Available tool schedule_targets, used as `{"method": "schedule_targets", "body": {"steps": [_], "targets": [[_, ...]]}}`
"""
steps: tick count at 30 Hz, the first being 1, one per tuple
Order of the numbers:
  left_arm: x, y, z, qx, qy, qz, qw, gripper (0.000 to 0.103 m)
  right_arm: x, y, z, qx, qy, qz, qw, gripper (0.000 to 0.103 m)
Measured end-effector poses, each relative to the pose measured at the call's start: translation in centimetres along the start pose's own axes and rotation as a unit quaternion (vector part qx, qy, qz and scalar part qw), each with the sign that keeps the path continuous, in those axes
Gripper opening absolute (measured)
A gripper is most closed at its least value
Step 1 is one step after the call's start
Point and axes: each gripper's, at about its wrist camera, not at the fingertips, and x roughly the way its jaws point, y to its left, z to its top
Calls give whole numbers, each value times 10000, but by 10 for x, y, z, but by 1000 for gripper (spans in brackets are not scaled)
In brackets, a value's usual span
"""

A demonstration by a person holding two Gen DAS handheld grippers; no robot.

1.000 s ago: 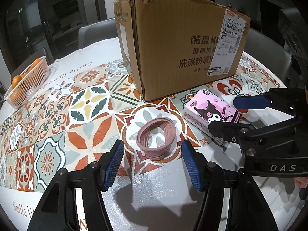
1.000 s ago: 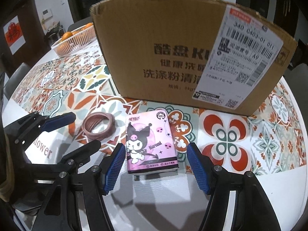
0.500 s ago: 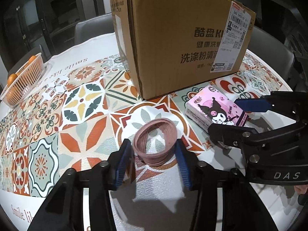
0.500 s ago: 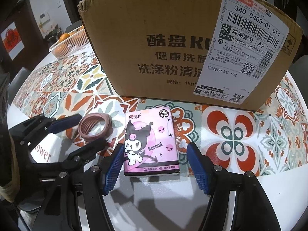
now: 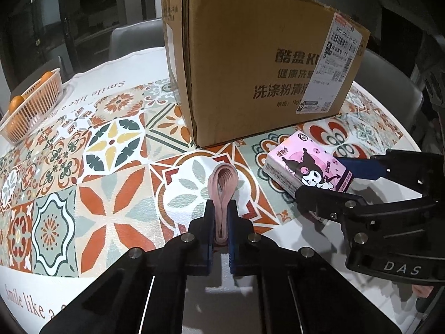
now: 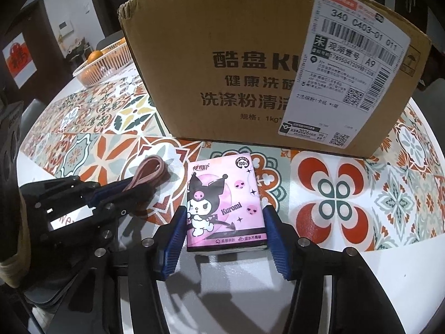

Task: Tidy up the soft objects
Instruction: 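Lift the hair tie with the left tool while the right tool carries the tissue pack over the box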

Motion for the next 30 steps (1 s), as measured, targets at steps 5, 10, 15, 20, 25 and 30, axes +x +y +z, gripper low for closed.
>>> {"method": "schedule_targets", "body": {"steps": [5, 10, 15, 20, 25, 30], "targets": [[-14, -5, 0, -67, -143, 98, 9998, 9, -8, -3, -1, 103, -100, 40, 9999, 56], [-28, -8, 2, -193, -286, 114, 9993, 9, -19, -6, -3, 150, -224, 48, 9996, 56], [-47, -12, 7, -233, -499, 127, 9984, 9, -33, -8, -3, 162, -376, 26, 9992, 56], [-68, -19, 14, -204, -759, 193, 9967, 9, -51, -7, -2, 175, -607, 37, 9980, 56], [-89, -26, 24, -172, -1058, 207, 9940, 9, -71, -8, 1, 221, -843, 65, 9962, 56], [-106, -31, 34, -132, -1323, 199, 9909, 9, -95, -9, 5, 202, -1159, 24, 9930, 56]]}}
